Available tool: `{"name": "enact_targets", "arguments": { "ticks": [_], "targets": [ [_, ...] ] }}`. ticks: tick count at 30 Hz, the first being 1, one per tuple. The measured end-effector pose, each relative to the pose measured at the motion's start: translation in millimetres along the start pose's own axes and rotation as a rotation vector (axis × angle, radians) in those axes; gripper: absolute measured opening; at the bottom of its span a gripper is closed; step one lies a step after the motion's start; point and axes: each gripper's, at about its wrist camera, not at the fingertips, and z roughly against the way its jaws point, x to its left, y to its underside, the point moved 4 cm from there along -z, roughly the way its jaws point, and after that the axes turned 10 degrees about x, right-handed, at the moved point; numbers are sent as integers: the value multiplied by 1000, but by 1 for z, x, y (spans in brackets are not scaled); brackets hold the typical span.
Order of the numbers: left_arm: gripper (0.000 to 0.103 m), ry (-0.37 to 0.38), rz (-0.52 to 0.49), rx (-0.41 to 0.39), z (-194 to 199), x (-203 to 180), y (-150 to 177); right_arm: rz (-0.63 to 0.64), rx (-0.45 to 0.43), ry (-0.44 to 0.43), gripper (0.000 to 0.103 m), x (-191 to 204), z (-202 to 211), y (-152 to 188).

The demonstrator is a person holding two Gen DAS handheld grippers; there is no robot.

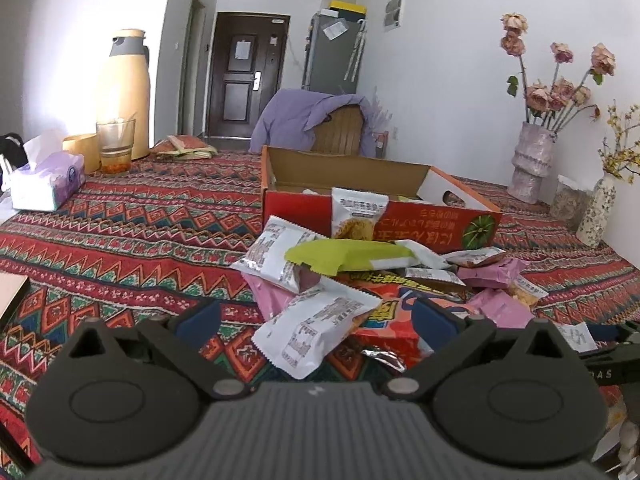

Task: Organize snacks
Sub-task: 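Grasp the flat white printed packet with the right tool, then grasp another white printed packet with the left tool while the right tool holds its packet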

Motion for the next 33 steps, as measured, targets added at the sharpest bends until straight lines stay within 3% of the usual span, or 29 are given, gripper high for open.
{"name": "enact_targets", "arguments": {
  "ticks": [5,7,19,33],
  "targets": [
    [103,5,12,10,-2,1,0,4,-19,-7,101,-1,1,2],
    [103,8,13,11,-2,2,0,9,-33,-13,91,-1,4,4],
    [103,8,26,29,-4,4,4,57,-57,-45,59,3,16,9],
    [103,-2,29,48,-12,6,2,33,-156,-25,57,0,41,-6]
  ]
}}
